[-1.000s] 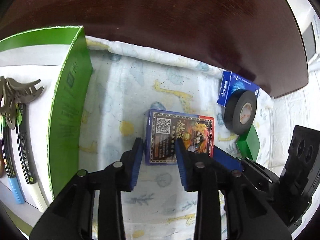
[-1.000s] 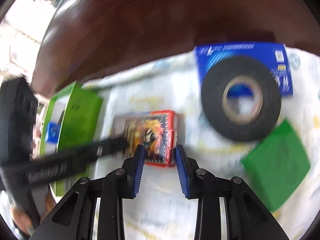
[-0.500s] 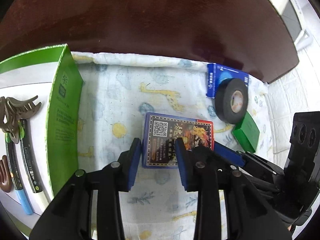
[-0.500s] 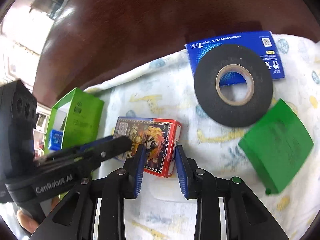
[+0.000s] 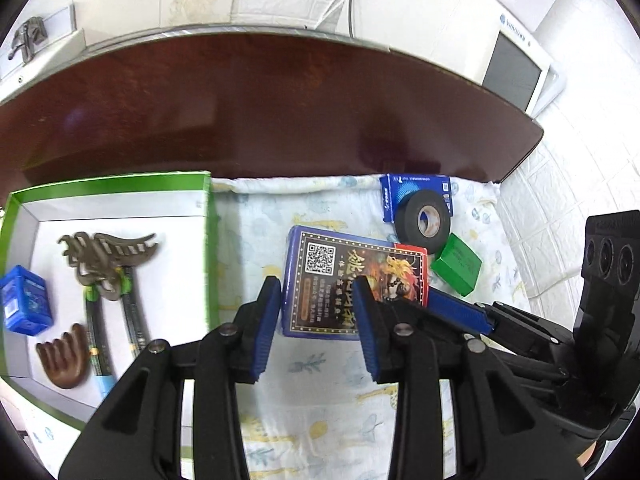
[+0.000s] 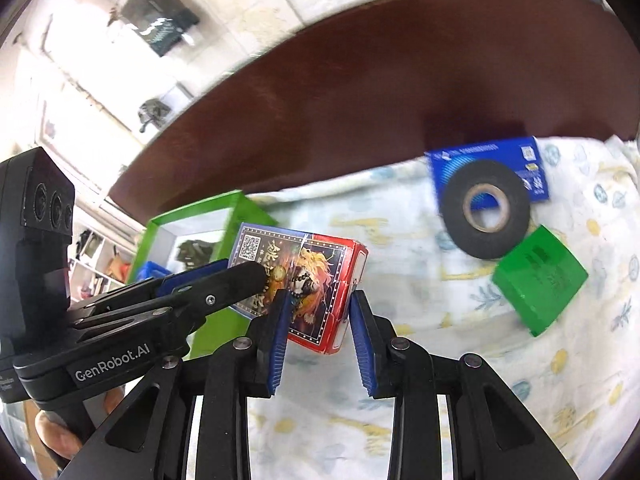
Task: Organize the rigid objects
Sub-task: 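Close the left gripper on the playing-card box, then carry the card box into the green box and open the left gripper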
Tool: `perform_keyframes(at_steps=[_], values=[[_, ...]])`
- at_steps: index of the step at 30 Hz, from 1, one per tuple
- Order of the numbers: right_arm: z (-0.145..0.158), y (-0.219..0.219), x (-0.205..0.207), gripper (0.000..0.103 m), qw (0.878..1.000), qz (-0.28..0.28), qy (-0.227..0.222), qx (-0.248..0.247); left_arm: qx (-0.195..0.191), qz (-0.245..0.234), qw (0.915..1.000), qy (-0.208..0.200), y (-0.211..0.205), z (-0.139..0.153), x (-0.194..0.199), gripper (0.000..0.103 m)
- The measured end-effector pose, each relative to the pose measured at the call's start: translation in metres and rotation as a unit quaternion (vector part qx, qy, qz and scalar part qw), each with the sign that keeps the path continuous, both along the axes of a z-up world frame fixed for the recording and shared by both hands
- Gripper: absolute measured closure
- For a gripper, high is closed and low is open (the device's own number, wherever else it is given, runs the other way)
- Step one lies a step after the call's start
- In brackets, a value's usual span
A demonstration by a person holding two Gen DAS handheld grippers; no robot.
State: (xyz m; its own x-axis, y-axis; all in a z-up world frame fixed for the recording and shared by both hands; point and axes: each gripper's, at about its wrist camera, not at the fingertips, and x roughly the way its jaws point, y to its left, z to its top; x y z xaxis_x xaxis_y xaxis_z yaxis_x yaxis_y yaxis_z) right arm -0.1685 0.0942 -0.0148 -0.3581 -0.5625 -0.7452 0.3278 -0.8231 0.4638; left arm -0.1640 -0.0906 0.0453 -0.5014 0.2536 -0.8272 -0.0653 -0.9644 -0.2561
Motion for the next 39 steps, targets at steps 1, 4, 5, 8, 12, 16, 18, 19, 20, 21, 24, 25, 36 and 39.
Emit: perform_keyframes(at_steps=[1,4,5,8,12,16,18,19,20,21,24,25,36,39], values=[[0.005,-0.004,0.003,0.069,1.000,0.005,0.004,-0.002,0.000,0.004,1.0000,0.006,-0.006,0.002,0.004,0.068],[0.015,-0.026,0.011,0.069,1.000,0.021,0.015,-0.005,0.000,0.018,0.9997,0.019,-0.028,0.009,0.014,0.067],[0.018,-0.036,0.013,0.069,0.999,0.027,0.019,-0.005,-0.002,0.023,0.9995,0.022,-0.036,0.013,0.019,0.067],[0.025,-0.061,0.020,0.069,0.999,0.046,0.023,-0.011,-0.005,0.041,0.9986,0.031,-0.062,0.019,0.033,0.067],[0.029,-0.094,0.028,0.069,0.997,0.076,0.024,-0.017,-0.012,0.069,0.9969,0.036,-0.091,0.020,0.045,0.066],[0.027,-0.127,0.035,0.069,0.994,0.103,0.019,-0.018,-0.015,0.091,0.9953,0.032,-0.117,0.015,0.054,0.066],[0.023,-0.140,0.038,0.069,0.993,0.113,0.013,-0.017,-0.014,0.097,0.9948,0.026,-0.127,0.010,0.056,0.066],[0.020,-0.146,0.039,0.069,0.993,0.117,0.010,-0.015,-0.011,0.100,0.9947,0.023,-0.132,0.006,0.057,0.066],[0.018,-0.152,0.040,0.069,0.992,0.122,0.007,-0.013,-0.007,0.103,0.9945,0.018,-0.136,0.002,0.057,0.066],[0.015,-0.158,0.040,0.069,0.992,0.125,0.003,-0.009,-0.003,0.105,0.9943,0.013,-0.141,-0.003,0.057,0.066],[0.005,-0.172,0.042,0.069,0.991,0.133,-0.008,0.002,0.005,0.113,0.9936,0.001,-0.150,-0.014,0.058,0.066],[0.001,-0.176,0.042,0.069,0.991,0.135,-0.013,0.005,0.008,0.115,0.9934,-0.003,-0.152,-0.018,0.058,0.066],[-0.031,-0.194,0.037,0.069,0.988,0.141,-0.049,0.027,0.030,0.124,0.9908,-0.043,-0.166,-0.052,0.053,0.067],[-0.030,-0.198,0.037,0.069,0.988,0.142,-0.039,0.036,0.033,0.126,0.9904,-0.044,-0.167,-0.054,0.053,0.069]])
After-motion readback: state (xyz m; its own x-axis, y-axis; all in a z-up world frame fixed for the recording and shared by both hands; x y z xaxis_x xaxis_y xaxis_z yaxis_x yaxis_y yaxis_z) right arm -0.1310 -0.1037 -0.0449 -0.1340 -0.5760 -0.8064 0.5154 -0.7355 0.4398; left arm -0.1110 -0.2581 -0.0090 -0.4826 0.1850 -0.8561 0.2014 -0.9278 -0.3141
